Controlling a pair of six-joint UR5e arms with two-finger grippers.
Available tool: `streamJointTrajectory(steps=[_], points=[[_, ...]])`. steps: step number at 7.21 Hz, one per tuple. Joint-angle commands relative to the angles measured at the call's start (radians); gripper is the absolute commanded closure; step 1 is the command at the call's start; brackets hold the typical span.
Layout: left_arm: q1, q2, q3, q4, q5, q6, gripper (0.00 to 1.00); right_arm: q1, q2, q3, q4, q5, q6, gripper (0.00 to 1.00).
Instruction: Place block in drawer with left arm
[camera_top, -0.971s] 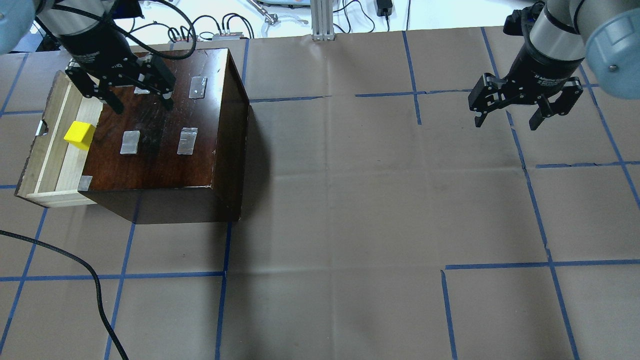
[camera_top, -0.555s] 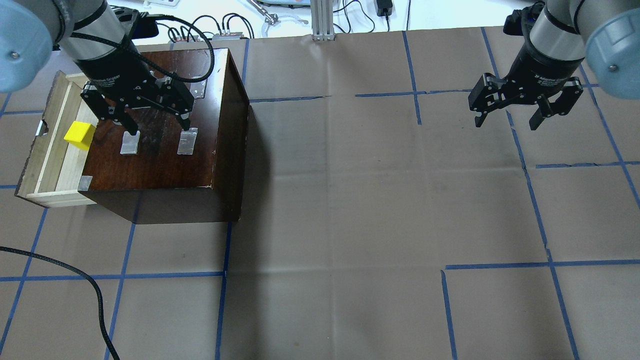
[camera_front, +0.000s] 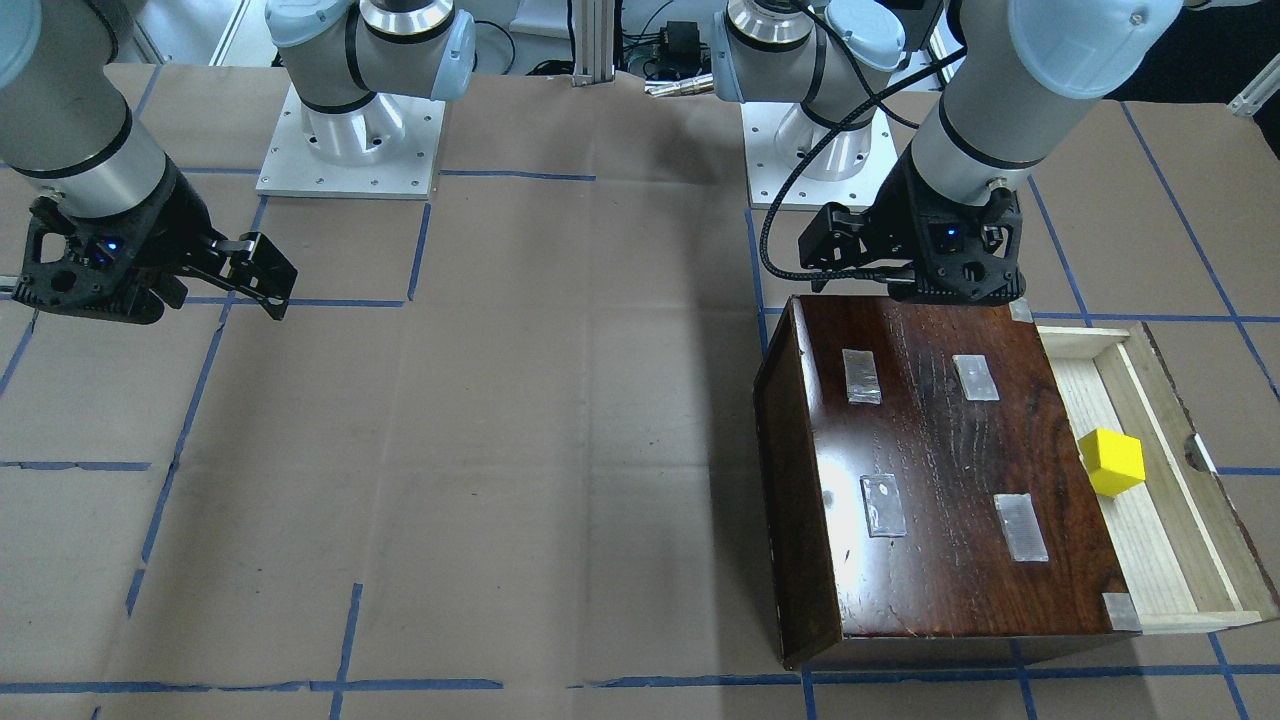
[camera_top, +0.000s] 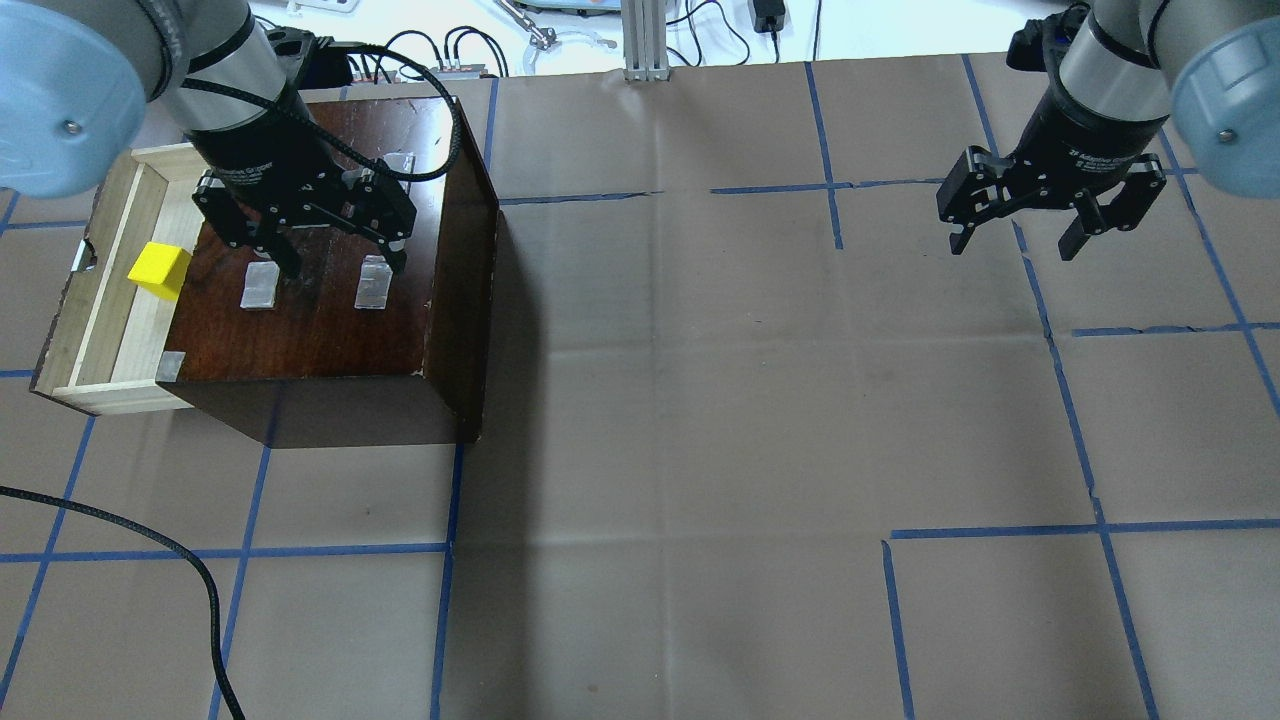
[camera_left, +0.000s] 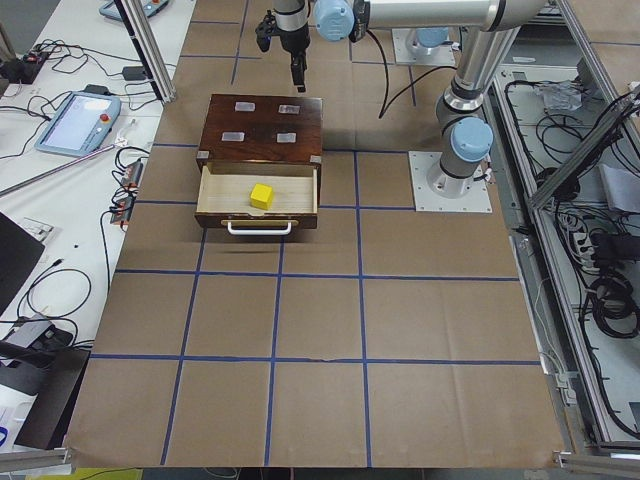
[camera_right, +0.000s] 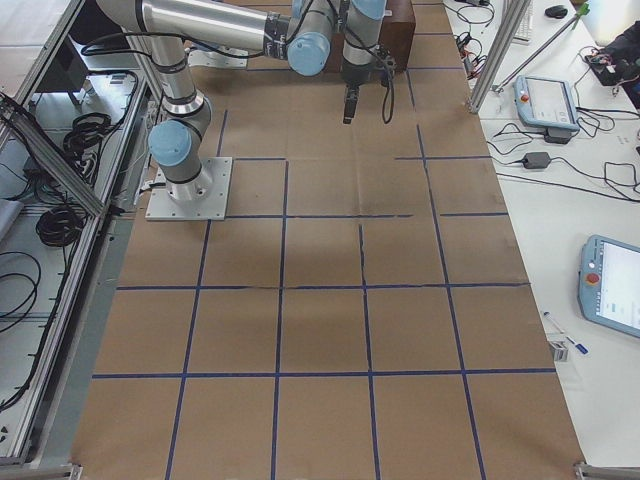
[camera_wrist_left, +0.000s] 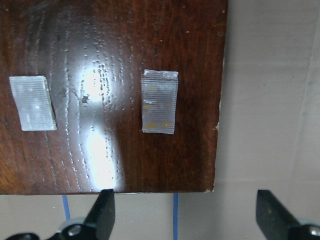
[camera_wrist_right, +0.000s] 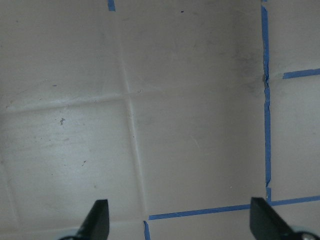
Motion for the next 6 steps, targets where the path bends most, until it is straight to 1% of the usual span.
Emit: streamJointTrajectory(steps=[1,4,6], points=[[-0.011,0.011,-0.012,0.000,0.000,0.002,0.01,0.000,0.000,0.000,0.000,0.000,0.000,0.00],[-0.010,0.021,-0.020,0.002,0.000,0.002,0.01,0.000,0.001,0.000,0.000,0.000,0.001,0.00],[-0.010,0.005,-0.018,0.006,0.000,-0.005,0.01,0.000,0.000,0.000,0.000,0.000,0.000,0.00]])
